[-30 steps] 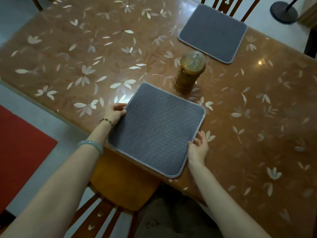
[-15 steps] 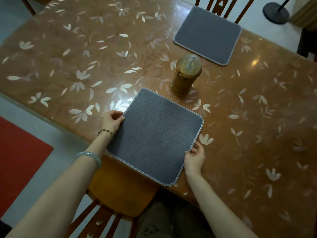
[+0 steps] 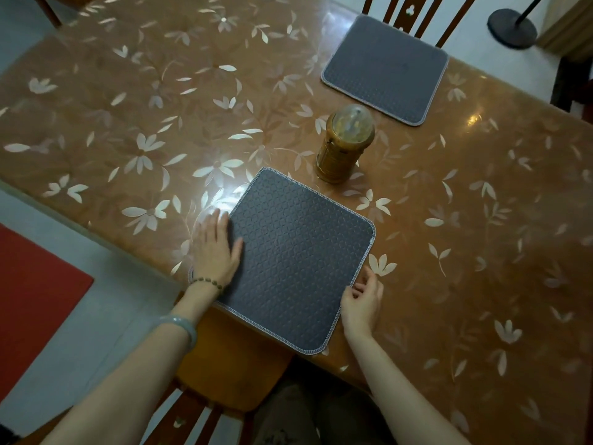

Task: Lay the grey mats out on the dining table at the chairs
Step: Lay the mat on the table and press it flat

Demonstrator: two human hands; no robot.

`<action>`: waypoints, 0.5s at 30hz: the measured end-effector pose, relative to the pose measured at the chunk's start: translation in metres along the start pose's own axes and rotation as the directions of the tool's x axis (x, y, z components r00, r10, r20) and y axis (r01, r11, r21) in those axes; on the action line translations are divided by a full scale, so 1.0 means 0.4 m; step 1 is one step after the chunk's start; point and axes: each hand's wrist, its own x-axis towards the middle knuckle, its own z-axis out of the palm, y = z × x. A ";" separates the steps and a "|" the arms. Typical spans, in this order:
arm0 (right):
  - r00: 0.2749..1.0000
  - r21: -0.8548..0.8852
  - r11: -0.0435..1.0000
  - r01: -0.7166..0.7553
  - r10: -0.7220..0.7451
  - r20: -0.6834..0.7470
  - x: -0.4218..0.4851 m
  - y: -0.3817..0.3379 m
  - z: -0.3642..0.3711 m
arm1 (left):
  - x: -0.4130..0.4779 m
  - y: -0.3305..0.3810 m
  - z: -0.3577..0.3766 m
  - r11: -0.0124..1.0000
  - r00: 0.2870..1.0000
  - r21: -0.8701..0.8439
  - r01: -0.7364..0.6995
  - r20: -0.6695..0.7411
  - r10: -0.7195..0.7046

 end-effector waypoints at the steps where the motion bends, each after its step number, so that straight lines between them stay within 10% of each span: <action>1: 0.997 -0.033 0.998 0.045 -0.043 0.056 0.000 0.003 0.001 | -0.021 0.003 0.014 0.997 0.998 0.061 -0.046 0.053 0.042; 8: 0.791 -0.638 0.470 0.610 -0.309 0.528 0.019 0.015 0.030 | -0.096 0.014 0.072 0.915 0.948 0.298 -0.273 0.243 0.204; 15: 0.758 -0.523 0.552 0.649 -0.417 0.501 0.081 -0.104 0.095 | -0.010 0.078 0.044 0.965 0.972 0.161 -0.206 0.150 0.182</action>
